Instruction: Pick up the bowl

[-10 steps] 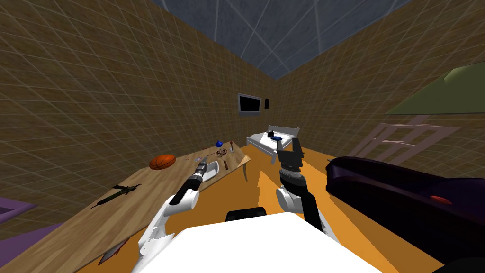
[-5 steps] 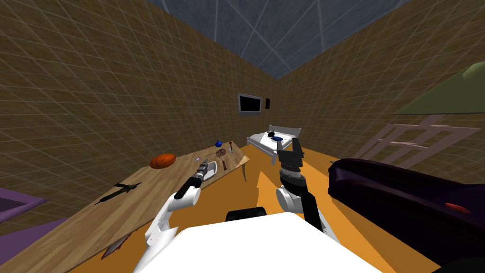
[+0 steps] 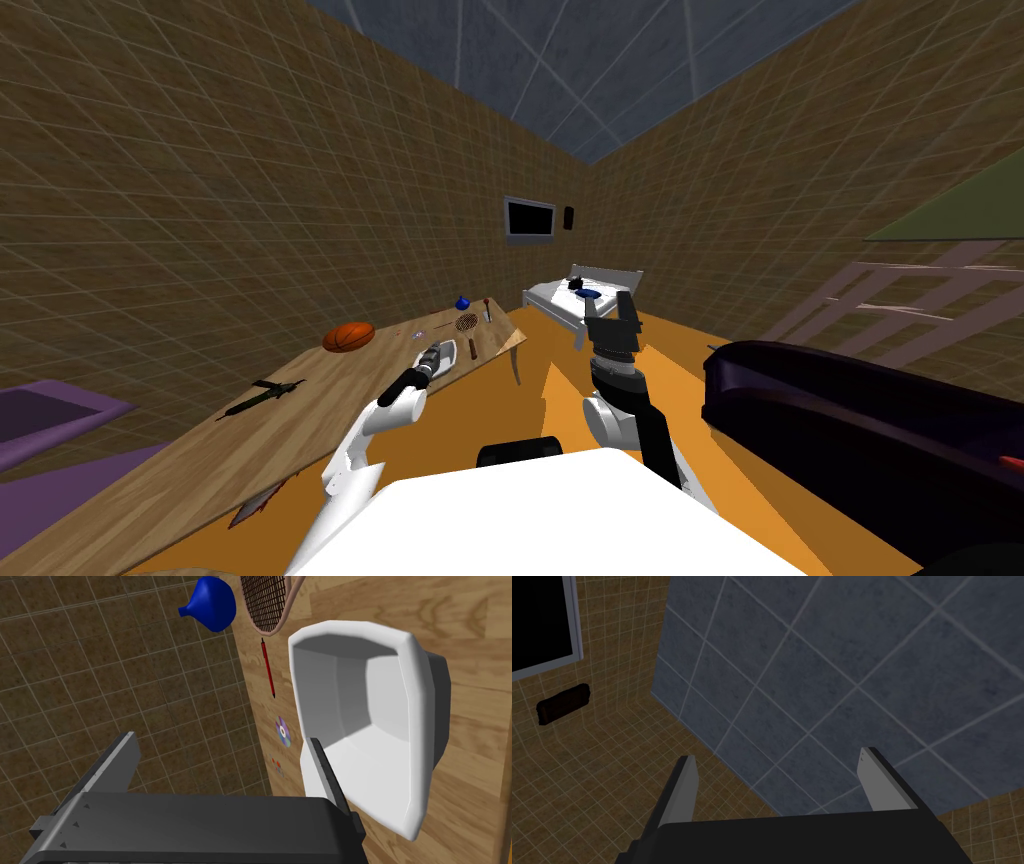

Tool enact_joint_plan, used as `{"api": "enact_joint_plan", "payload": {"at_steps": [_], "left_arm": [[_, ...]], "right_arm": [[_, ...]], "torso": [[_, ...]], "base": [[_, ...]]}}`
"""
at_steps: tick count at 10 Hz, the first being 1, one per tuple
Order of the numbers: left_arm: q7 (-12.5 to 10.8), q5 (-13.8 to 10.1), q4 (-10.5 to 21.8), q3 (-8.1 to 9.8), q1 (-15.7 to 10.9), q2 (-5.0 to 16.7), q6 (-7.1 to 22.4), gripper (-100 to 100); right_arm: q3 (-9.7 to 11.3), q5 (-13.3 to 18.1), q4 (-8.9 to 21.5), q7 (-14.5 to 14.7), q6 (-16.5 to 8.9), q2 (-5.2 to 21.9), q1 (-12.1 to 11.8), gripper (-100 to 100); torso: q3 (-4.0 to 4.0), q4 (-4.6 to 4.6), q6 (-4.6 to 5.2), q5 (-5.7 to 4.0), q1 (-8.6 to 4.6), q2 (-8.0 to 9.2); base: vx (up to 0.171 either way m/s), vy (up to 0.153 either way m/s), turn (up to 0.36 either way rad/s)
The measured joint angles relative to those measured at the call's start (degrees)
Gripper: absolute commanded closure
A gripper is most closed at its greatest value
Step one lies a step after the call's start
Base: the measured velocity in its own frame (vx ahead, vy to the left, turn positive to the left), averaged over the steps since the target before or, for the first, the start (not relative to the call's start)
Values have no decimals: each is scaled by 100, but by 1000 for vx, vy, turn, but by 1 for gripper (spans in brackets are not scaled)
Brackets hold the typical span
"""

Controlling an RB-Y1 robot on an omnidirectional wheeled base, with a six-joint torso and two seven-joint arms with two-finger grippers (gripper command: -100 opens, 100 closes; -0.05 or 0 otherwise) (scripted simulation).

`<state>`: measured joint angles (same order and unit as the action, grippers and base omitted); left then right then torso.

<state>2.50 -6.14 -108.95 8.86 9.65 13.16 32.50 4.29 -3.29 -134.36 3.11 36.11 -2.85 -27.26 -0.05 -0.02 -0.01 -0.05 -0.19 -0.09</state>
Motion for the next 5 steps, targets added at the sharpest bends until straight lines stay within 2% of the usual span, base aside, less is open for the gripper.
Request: {"api": "enact_joint_plan", "payload": {"at_steps": [3, 5], "left_arm": [[-63, -145, 378, 71, -232, 29, 484, -100], [-94, -176, 558, 101, -363, 12, 738, -100]], "right_arm": [[0, 0, 0, 0, 0, 0, 0, 0], [0, 0, 0, 0, 0, 0, 0, 0]], "torso": [[-5, -2, 0, 0, 5, -8], [-3, -1, -1, 2, 11, -5]], "base": [[33, -47, 57], [32, -33, 125]]}}
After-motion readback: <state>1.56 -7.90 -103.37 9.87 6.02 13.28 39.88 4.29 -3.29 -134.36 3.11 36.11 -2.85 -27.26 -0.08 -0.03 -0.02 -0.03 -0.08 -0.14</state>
